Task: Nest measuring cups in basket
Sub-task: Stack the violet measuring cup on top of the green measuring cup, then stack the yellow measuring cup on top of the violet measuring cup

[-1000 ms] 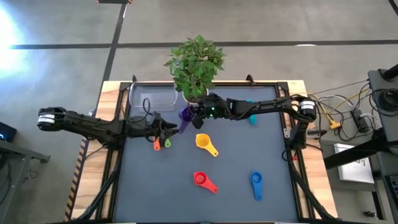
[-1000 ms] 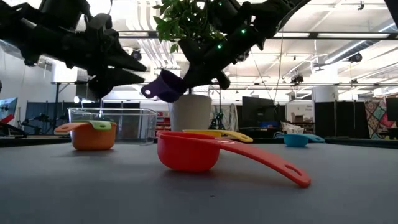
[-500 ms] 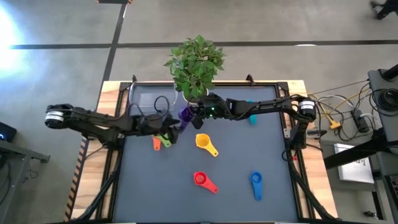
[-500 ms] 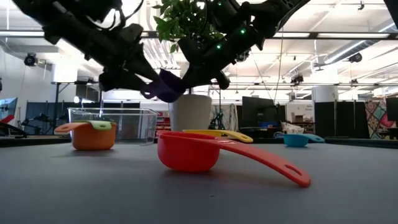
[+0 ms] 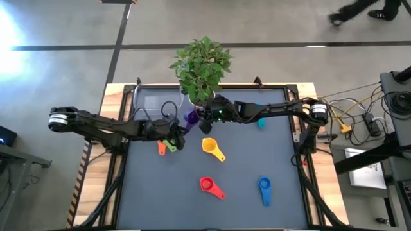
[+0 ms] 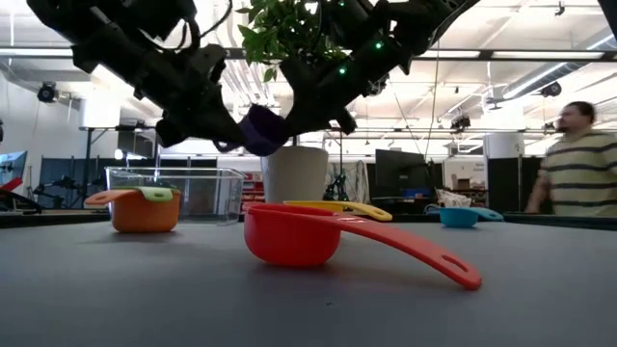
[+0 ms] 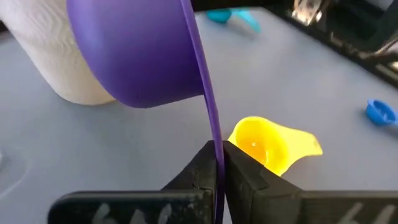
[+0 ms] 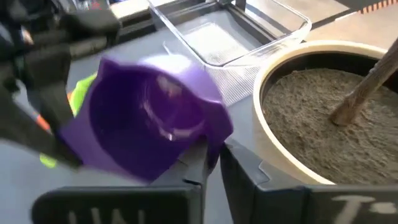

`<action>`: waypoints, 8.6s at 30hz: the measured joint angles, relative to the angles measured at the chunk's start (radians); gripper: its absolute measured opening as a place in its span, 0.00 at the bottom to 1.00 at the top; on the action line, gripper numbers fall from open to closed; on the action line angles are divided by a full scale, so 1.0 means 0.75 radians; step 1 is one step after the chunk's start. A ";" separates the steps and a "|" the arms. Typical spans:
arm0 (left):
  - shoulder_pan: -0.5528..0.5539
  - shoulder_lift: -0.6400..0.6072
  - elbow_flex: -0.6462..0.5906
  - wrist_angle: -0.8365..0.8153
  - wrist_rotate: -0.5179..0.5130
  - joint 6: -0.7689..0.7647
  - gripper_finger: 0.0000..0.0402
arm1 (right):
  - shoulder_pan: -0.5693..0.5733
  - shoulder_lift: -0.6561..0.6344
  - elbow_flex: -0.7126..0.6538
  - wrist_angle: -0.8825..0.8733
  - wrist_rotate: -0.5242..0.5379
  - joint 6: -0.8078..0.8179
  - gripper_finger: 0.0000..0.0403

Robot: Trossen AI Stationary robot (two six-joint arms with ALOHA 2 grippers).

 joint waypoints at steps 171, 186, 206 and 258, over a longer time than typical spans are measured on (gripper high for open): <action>-0.650 -0.227 0.017 -0.686 -1.077 -0.816 0.67 | 0.168 0.143 -0.026 0.201 0.254 -0.029 0.02; -0.512 -0.048 0.017 -0.423 -1.022 -0.739 0.69 | 0.171 0.145 -0.026 0.242 0.281 -0.079 0.02; -0.273 0.279 0.283 -0.271 -0.833 -0.435 0.67 | 0.171 0.145 -0.026 0.227 0.292 -0.113 0.02; -0.255 0.321 0.367 -0.610 -0.469 -0.322 0.52 | 0.172 0.145 -0.033 0.166 -0.025 -0.474 0.03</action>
